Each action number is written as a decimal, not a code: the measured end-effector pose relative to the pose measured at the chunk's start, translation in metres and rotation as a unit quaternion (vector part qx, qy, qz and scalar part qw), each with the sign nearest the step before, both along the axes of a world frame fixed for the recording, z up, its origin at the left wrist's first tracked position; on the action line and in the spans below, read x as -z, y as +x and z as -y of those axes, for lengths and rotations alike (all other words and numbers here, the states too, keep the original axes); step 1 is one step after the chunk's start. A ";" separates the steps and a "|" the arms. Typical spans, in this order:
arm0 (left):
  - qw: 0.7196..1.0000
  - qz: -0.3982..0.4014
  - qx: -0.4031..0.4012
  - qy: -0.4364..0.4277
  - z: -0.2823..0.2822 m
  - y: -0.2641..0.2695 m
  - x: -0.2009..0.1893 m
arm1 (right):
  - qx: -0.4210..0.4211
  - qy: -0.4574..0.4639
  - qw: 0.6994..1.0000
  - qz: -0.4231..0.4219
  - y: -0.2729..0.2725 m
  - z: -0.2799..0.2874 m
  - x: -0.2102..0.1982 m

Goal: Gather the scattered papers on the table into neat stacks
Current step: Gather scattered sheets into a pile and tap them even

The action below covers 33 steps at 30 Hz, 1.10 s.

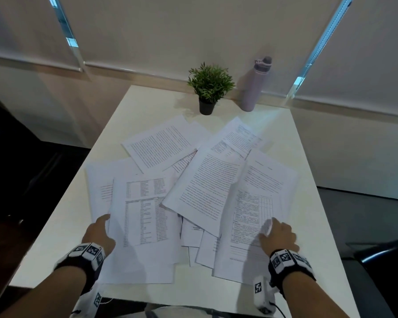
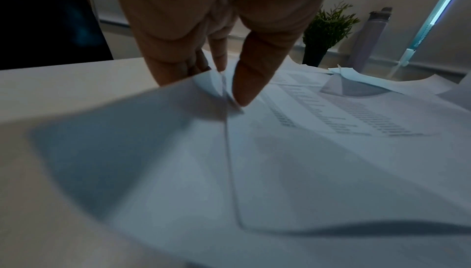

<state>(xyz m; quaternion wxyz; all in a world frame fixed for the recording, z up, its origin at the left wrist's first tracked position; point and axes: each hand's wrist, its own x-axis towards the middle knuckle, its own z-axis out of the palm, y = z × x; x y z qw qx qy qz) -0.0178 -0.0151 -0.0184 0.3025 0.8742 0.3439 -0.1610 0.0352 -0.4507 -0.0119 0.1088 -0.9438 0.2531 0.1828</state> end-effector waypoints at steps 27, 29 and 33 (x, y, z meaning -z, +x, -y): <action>0.998 0.048 -0.009 0.035 0.008 0.020 -0.010 | 0.120 0.268 0.930 0.221 0.073 -0.024 -0.019; 0.997 0.059 0.013 0.052 0.010 0.018 -0.007 | 0.095 0.252 0.948 0.172 0.077 -0.039 -0.005; 0.998 0.041 0.026 0.047 0.013 0.013 -0.007 | 0.071 0.248 0.957 0.131 0.081 -0.065 0.008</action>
